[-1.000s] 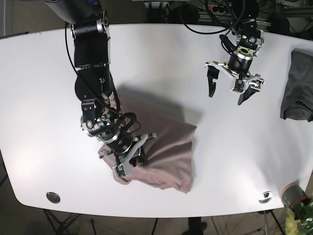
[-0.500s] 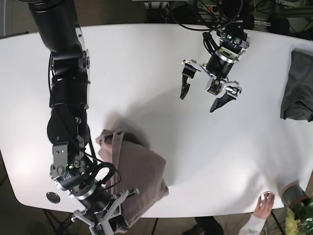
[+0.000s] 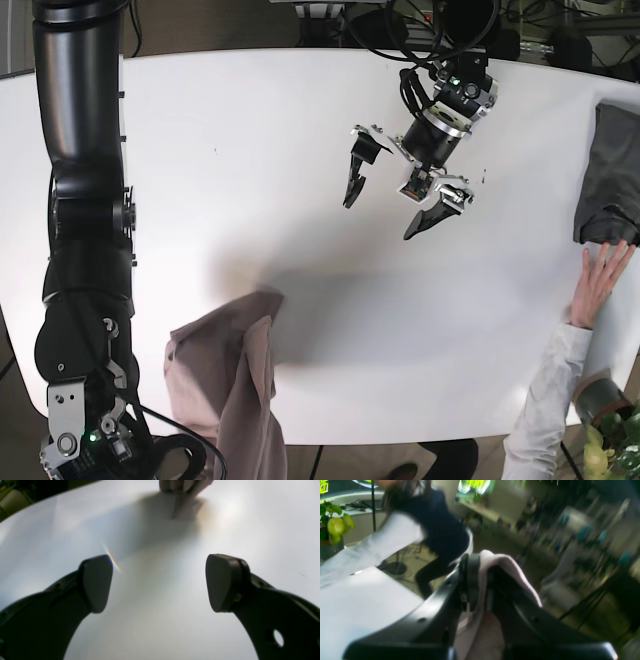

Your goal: Fold the T-shirt properly

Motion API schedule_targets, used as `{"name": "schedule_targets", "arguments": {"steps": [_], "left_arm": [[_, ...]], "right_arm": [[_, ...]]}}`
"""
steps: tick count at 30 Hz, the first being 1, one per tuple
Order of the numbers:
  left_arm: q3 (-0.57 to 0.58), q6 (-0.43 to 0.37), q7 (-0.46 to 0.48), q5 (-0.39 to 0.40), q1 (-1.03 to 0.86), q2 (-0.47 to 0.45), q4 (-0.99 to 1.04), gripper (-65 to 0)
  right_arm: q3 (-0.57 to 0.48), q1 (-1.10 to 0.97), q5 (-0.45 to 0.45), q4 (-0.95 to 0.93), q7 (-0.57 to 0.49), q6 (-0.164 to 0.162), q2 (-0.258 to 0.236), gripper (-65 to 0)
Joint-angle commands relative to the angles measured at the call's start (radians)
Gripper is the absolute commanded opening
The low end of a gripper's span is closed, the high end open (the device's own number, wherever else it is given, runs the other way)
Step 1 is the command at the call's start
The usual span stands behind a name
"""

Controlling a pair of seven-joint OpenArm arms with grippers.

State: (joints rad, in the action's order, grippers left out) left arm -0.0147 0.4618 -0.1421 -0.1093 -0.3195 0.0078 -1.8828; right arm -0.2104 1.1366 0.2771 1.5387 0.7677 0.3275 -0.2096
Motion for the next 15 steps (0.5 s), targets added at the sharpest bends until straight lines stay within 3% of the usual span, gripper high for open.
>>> {"name": "schedule_targets", "arguments": {"steps": [1,11,15], "left_arm": [[0.000,-0.005,0.022,0.010,0.026,0.004,-0.025,-11.5],[0.048,-0.007,0.022,0.007,0.113,0.004,0.005,-11.5],[0.075,-0.087,0.022,0.006,0.142,0.004,0.058,-11.2]], "right_arm": [[-0.021,0.090,0.007,0.015,-0.037,-0.006,-0.011,-62.9],[-0.039,0.155,0.006,-0.042,-0.021,-0.006,-0.001,-62.9],[-0.040,0.162,0.006,-0.042,-0.021,-0.006,-0.001,-62.9]]}}
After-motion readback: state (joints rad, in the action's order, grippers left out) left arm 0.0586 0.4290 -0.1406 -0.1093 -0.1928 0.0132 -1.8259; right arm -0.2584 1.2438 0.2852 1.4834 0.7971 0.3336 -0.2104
